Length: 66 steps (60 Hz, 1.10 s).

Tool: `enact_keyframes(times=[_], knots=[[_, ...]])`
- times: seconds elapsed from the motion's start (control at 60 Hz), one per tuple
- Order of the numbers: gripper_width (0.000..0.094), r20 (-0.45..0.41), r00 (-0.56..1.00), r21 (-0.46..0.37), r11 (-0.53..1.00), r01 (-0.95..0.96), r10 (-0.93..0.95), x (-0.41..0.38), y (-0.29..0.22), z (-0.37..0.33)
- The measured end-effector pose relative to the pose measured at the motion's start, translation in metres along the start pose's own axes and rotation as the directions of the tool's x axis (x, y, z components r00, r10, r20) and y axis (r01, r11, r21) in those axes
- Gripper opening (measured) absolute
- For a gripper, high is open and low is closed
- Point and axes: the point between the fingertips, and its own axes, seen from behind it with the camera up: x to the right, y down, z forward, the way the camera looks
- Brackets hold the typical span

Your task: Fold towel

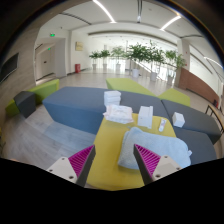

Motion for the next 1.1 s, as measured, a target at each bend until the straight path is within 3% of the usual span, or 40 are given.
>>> enact_keyframes(times=[0.183, 0.25, 0.283, 0.367, 0.433, 0.617, 0.683, 0.817, 0.933, 1.1], knots=[[0.0769, -0.074, 0.997, -0.08, 0.997, -0.012, 0.006, 0.045, 0.031, 0.097], [0.0678, -0.053, 0.998, -0.11, 0.994, 0.008, -0.014, 0.046, 0.048, 0.126], [0.0584, -0.072, 0.997, -0.148, 0.989, 0.025, -0.035, 0.05, 0.062, 0.129], [0.0522, -0.058, 0.998, -0.118, 0.993, -0.003, -0.004, 0.05, 0.062, 0.133], [0.0041, -0.159, 0.987, -0.091, 0.996, -0.002, -0.013, 0.08, 0.059, 0.13], [0.0009, -0.108, 0.994, -0.069, 0.998, 0.011, -0.018, 0.076, 0.052, 0.127], [0.0008, -0.097, 0.995, 0.001, 1.0, -0.008, 0.008, 0.079, 0.022, 0.109], [0.0008, -0.133, 0.988, 0.117, 0.991, -0.065, 0.081, 0.136, -0.035, 0.057], [0.0008, -0.23, 0.961, 0.145, 0.982, -0.121, 0.152, 0.23, -0.036, 0.027], [0.0008, -0.374, 0.902, -0.044, 0.967, -0.25, 0.216, 0.327, 0.079, 0.052]])
